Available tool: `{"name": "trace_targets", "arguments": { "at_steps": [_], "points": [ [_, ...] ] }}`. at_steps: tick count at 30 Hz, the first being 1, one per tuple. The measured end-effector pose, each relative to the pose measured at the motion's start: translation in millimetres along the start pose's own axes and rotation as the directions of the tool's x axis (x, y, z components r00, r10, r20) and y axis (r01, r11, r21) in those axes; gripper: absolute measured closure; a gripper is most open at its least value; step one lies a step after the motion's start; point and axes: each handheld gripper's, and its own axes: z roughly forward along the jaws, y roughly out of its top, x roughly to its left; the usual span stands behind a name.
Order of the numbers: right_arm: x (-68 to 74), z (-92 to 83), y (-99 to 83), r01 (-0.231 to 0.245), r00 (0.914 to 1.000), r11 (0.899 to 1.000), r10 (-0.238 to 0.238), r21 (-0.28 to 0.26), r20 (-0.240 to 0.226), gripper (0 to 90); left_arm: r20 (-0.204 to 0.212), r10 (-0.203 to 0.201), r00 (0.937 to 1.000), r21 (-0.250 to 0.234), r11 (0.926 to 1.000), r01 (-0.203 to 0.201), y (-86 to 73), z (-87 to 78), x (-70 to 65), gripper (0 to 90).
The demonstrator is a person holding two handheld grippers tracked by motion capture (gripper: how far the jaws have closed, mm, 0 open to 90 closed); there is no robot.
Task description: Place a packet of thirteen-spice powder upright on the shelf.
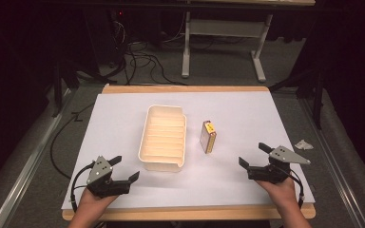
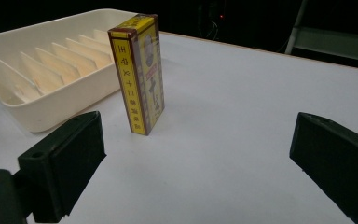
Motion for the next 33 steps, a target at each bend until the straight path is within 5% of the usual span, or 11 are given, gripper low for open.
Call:
{"name": "trace_targets", "arguments": {
  "at_steps": [14,33],
  "points": [
    [0.1,34.5,23.8,0.027,0.9995,1.000,-0.027,0.010,-0.014,3.3,-0.001,-0.011,0.9999,0.001,0.9999,0.011,-0.3,4.6,2.6,14.8],
    [24.3,59.8,39.6,0.032,0.9979,0.999,-0.032,0.007,-0.056,3.8,0.031,0.002,0.9995,0.009,1.0000,-0.002,-3.4,-3.8,-4.5,15.1]
  ]
}}
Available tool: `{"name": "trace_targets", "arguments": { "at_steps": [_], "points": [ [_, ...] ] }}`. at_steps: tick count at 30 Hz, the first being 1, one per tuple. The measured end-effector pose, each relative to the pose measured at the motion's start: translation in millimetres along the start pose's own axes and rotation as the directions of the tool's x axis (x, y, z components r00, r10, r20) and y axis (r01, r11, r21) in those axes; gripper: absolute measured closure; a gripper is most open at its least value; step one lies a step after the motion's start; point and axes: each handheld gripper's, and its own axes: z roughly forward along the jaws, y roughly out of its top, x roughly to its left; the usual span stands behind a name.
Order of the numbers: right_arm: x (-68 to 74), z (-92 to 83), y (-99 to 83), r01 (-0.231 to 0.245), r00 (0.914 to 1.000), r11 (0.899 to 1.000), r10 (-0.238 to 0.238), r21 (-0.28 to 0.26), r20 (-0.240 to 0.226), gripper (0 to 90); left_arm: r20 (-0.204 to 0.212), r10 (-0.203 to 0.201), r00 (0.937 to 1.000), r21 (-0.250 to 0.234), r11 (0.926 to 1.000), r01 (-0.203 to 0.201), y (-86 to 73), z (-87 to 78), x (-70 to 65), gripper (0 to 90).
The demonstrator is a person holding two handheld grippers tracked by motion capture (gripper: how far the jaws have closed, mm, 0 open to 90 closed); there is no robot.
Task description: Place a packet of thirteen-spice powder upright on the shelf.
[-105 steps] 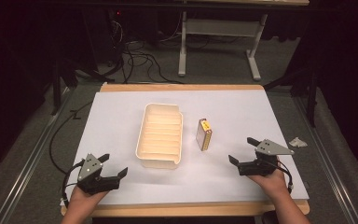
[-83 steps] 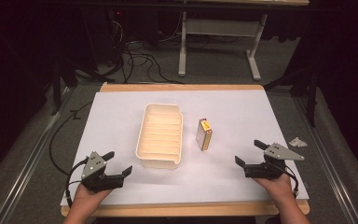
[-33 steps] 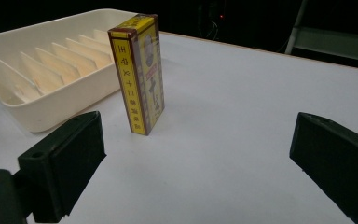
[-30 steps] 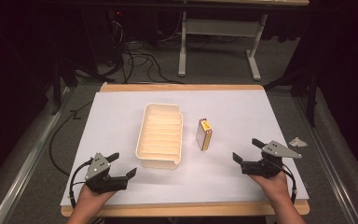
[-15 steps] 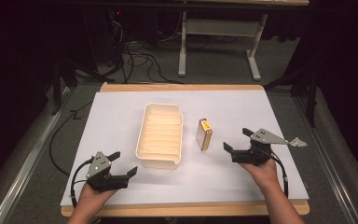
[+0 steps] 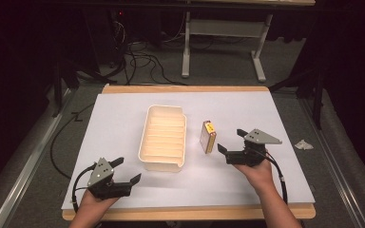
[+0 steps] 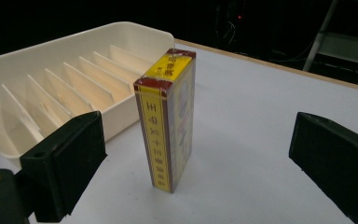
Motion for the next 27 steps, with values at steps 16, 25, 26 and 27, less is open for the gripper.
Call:
{"name": "trace_targets", "arguments": {
  "at_steps": [16,25,26,27],
  "points": [
    [0.4,29.4,7.5,-0.018,0.9985,1.000,0.018,0.001,-0.051,4.6,-0.021,0.002,0.9998,-0.010,0.9999,-0.002,-1.5,-0.9,1.2,15.1],
    [1.3,58.4,16.4,-0.001,0.9972,1.000,0.001,0.004,-0.075,9.3,-0.035,-0.010,0.9993,-0.024,0.9997,0.009,-0.4,-5.1,3.4,15.1],
    [1.3,58.4,16.4,-0.001,0.9972,1.000,0.001,0.004,-0.075,9.3,-0.036,-0.007,0.9993,-0.026,0.9997,0.006,-0.2,-5.3,4.3,15.1],
    [3.2,61.6,20.5,0.007,0.9964,1.000,-0.008,-0.010,-0.085,10.1,-0.041,-0.011,0.9991,-0.027,0.9996,0.010,0.3,-6.0,4.9,15.1]
  ]
}}
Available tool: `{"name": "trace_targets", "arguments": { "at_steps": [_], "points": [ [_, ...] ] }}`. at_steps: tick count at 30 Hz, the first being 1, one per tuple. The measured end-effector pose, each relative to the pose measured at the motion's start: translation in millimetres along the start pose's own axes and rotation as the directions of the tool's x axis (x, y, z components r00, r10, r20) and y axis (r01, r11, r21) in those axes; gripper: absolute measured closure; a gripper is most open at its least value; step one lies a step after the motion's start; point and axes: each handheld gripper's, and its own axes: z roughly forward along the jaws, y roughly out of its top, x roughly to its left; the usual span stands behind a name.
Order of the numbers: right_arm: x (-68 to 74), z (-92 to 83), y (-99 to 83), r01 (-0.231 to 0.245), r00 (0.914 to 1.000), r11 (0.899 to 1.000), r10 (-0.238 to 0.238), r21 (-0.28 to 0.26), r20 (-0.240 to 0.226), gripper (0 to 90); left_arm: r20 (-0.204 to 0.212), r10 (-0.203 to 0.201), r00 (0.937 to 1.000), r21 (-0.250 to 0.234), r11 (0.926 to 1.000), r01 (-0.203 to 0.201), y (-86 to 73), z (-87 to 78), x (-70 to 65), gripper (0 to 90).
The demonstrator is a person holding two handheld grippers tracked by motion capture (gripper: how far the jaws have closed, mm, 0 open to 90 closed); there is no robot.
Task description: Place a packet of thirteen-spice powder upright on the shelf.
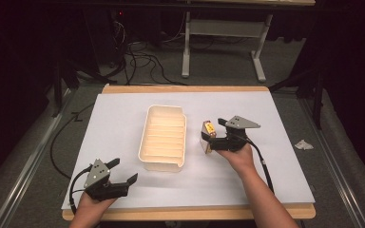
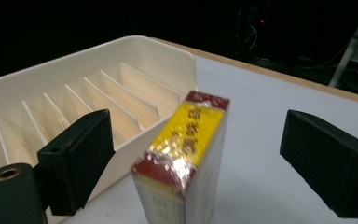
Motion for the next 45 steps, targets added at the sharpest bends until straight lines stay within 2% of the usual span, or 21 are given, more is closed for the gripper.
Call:
{"name": "trace_targets", "arguments": {
  "at_steps": [4,7,11,14,16,21,22,24,28,39,41,45],
  "points": [
    [3.7,5.7,-3.7,-0.012,0.9999,1.000,0.012,0.003,-0.006,10.2,-0.006,-0.001,1.0000,-0.001,1.0000,0.001,-0.1,-1.6,0.8,15.1],
    [5.0,8.2,-8.1,-0.032,0.9995,0.999,0.032,0.033,-0.007,10.2,-0.005,0.002,1.0000,-0.007,1.0000,-0.002,0.6,-3.5,0.6,15.1],
    [8.3,8.3,-11.1,-0.028,0.9996,0.999,0.028,0.040,-0.003,11.3,-0.004,0.004,1.0000,-0.011,0.9999,-0.004,0.8,-6.2,-0.3,15.1],
    [11.4,9.3,-14.2,-0.026,0.9996,0.998,0.025,0.051,0.015,16.1,-0.008,0.005,1.0000,-0.024,0.9997,-0.005,2.4,-9.4,-0.7,15.1],
    [10.8,9.2,-15.4,-0.042,0.9990,0.998,0.041,0.054,0.019,18.5,-0.007,0.004,1.0000,-0.024,0.9997,-0.004,2.5,-10.1,-0.9,15.1],
    [9.7,6.8,-18.0,-0.046,0.9985,0.998,0.045,0.036,0.033,30.6,-0.017,-0.004,0.9999,-0.030,0.9995,0.004,4.3,-11.7,1.5,15.1],
    [9.7,6.8,-18.0,-0.046,0.9985,0.998,0.045,0.036,0.033,30.6,-0.017,-0.004,0.9999,-0.030,0.9995,0.004,4.3,-11.7,1.5,15.1],
    [9.4,4.2,-16.6,-0.046,0.9985,0.999,0.046,0.024,0.030,37.6,-0.022,-0.010,0.9997,-0.036,0.9993,0.009,5.2,-12.5,2.5,15.1],
    [9.2,0.8,-14.7,-0.048,0.9986,0.999,0.048,0.011,0.024,44.3,-0.023,-0.013,0.9997,-0.038,0.9992,0.012,5.9,-13.9,2.8,15.1],
    [4.7,-8.1,-12.3,-0.051,0.9984,0.999,0.051,-0.001,0.022,53.4,-0.018,-0.003,0.9998,-0.024,0.9997,0.003,4.0,-13.1,2.0,15.1],
    [2.5,-9.6,-12.1,-0.043,0.9990,0.999,0.043,-0.001,0.016,58.5,-0.018,0.002,0.9998,-0.020,0.9998,-0.003,3.8,-13.2,2.4,15.2],
    [1.0,-11.2,-11.3,-0.035,0.9993,0.999,0.035,-0.003,0.014,62.7,-0.019,0.003,0.9998,-0.020,0.9998,-0.003,3.6,-13.0,2.3,15.1]
  ]
}}
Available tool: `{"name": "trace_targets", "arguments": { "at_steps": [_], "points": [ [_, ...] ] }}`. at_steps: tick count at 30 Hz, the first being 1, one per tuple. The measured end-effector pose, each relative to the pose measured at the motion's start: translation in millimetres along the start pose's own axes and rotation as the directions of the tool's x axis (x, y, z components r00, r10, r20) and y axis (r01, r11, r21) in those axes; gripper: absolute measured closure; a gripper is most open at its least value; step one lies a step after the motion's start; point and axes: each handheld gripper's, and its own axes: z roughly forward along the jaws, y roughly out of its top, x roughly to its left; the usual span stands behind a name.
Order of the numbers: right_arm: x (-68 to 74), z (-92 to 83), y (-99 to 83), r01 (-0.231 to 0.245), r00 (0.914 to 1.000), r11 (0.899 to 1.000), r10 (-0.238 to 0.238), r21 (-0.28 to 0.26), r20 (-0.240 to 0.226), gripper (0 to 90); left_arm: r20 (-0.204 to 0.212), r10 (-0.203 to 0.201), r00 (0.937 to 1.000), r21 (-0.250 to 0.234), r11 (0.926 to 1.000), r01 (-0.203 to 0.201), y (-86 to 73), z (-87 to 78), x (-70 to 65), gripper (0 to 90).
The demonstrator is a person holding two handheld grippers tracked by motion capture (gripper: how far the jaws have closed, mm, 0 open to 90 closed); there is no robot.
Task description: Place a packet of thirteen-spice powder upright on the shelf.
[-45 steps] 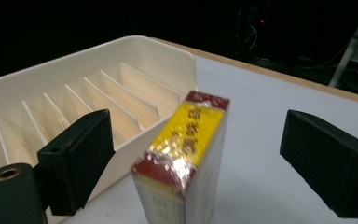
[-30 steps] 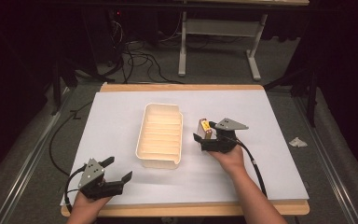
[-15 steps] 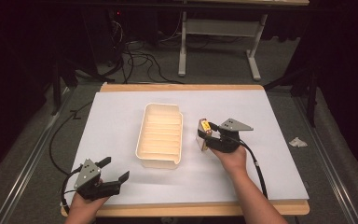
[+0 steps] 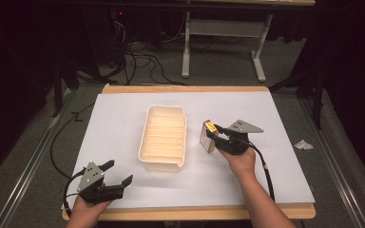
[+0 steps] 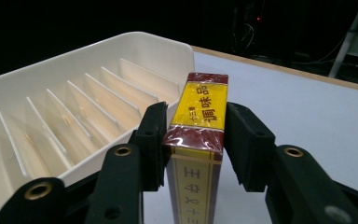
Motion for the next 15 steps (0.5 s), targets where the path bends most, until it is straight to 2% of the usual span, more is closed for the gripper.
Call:
{"name": "trace_targets", "arguments": {
  "at_steps": [2,8,15],
  "points": [
    [-1.0,-1.6,0.4,0.005,1.0000,1.000,-0.005,0.001,0.002,66.4,0.001,-0.003,1.0000,0.001,1.0000,0.003,-0.3,0.0,-0.3,15.2],
    [-4.4,-3.4,1.1,0.021,0.9998,1.000,-0.020,0.010,-0.006,67.8,0.001,-0.002,1.0000,0.006,1.0000,0.002,-1.0,0.0,-0.4,15.2],
    [-11.0,-5.7,2.3,0.032,0.9984,0.999,-0.031,0.017,-0.047,68.3,0.003,0.001,1.0000,0.016,0.9999,-0.001,-2.1,0.1,-0.3,15.3]
  ]
}}
